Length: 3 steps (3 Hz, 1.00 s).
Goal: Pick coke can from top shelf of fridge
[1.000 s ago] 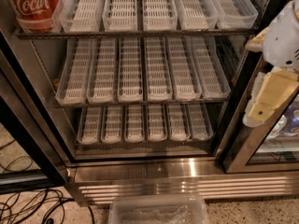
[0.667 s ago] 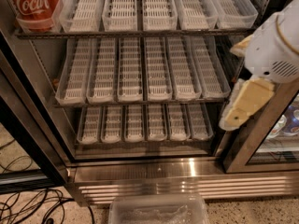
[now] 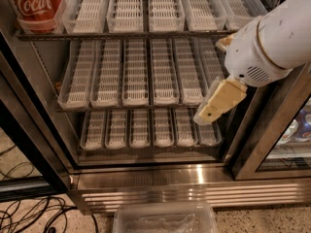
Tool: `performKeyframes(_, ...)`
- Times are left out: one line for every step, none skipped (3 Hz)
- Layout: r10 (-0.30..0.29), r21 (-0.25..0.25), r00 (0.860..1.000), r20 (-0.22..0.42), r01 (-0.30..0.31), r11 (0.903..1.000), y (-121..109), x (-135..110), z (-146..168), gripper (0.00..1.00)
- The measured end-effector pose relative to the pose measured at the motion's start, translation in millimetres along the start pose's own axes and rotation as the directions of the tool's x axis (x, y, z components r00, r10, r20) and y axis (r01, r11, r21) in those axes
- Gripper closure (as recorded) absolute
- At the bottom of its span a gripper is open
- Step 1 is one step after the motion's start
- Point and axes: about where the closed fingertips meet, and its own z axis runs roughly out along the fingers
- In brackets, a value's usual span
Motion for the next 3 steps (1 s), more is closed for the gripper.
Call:
performKeyframes(0.000,0.000,1.000,0.000,0.000,1.0000,0,0,0,0.00)
performKeyframes(-0.003,0.004,0.997,0.081,0.003,1.0000,13,-20,8,0.00)
performKeyframes(-0.015,0.019,0.973,0.230,0.011,0.9998,30,-70,27,0.00)
